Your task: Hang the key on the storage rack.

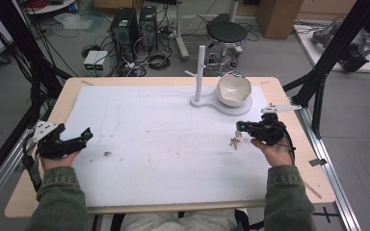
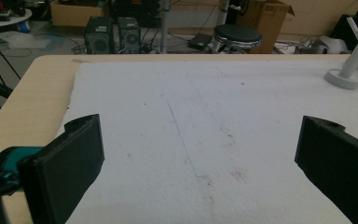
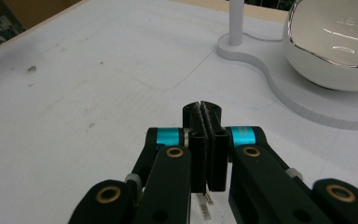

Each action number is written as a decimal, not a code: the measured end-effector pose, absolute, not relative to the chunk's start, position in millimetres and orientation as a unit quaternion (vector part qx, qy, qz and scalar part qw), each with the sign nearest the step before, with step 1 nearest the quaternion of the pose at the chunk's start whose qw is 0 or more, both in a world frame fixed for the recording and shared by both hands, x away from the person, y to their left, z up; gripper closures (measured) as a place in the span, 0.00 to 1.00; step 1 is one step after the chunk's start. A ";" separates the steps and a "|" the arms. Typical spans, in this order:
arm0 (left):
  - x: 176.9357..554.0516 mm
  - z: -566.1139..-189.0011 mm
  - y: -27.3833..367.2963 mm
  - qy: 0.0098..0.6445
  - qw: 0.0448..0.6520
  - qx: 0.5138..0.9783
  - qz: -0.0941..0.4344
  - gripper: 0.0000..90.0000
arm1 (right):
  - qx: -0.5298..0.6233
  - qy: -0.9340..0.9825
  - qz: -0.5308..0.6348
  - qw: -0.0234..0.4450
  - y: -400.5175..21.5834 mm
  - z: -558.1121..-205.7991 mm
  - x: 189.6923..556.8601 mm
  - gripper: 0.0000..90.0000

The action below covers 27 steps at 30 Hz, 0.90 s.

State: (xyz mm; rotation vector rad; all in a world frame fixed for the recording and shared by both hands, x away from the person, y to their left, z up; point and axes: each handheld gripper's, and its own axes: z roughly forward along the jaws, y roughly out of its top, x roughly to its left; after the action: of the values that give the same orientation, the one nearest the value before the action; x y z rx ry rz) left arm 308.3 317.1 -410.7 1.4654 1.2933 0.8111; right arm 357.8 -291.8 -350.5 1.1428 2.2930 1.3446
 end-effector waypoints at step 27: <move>308.3 -411.0 317.1 0.532 0.489 0.605 0.334 0.02 | 0.383 0.769 0.496 0.127 -268.9 -307.5 389.2 1.00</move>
State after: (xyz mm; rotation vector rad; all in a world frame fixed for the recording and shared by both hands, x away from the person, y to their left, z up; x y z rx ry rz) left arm 308.3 317.1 -411.0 1.4703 1.2924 0.8110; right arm 389.2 -268.9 -307.5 1.1132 2.2374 1.4434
